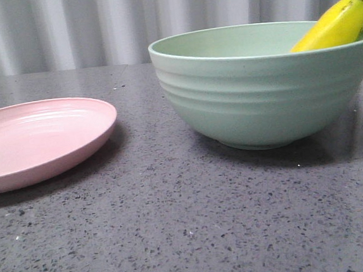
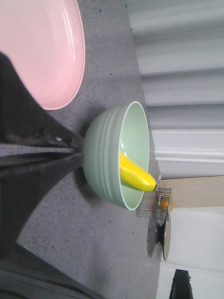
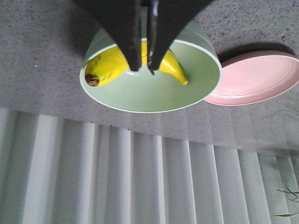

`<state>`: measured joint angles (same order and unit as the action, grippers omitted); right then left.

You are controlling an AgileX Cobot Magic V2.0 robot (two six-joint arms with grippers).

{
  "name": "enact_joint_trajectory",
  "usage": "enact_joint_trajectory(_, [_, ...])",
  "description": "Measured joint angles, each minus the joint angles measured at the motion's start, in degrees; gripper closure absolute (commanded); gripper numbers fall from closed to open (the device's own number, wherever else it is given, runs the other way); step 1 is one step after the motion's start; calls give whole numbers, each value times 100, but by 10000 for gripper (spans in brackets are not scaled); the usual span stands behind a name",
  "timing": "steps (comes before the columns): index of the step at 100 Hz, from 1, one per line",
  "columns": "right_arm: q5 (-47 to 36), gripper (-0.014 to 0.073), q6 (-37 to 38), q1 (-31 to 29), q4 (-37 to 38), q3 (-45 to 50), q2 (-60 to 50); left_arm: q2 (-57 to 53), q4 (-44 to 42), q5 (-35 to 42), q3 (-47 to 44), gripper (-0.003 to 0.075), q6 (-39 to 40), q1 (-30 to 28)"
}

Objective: Transfer banana from pink plate to green bowl

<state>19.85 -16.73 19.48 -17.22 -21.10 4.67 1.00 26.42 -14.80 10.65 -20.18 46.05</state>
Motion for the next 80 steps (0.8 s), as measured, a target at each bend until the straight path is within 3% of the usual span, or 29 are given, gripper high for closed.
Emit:
enact_joint_trajectory(41, [0, 657, 0, 0, 10, 0, 0, 0, 0, 35, -554, 741, 0, 0])
enact_joint_trajectory(53, [0, 657, 0, 0, 10, 0, 0, 0, -639, 449, -702, 741, 0, -81])
enact_joint_trajectory(67, [0, 657, 0, 0, 10, 0, 0, 0, -1390, 1409, -902, 741, 44, -636])
enact_joint_trajectory(80, [0, 657, 0, 0, 10, 0, 0, 0, -1846, 1971, -1041, 741, 423, -1566])
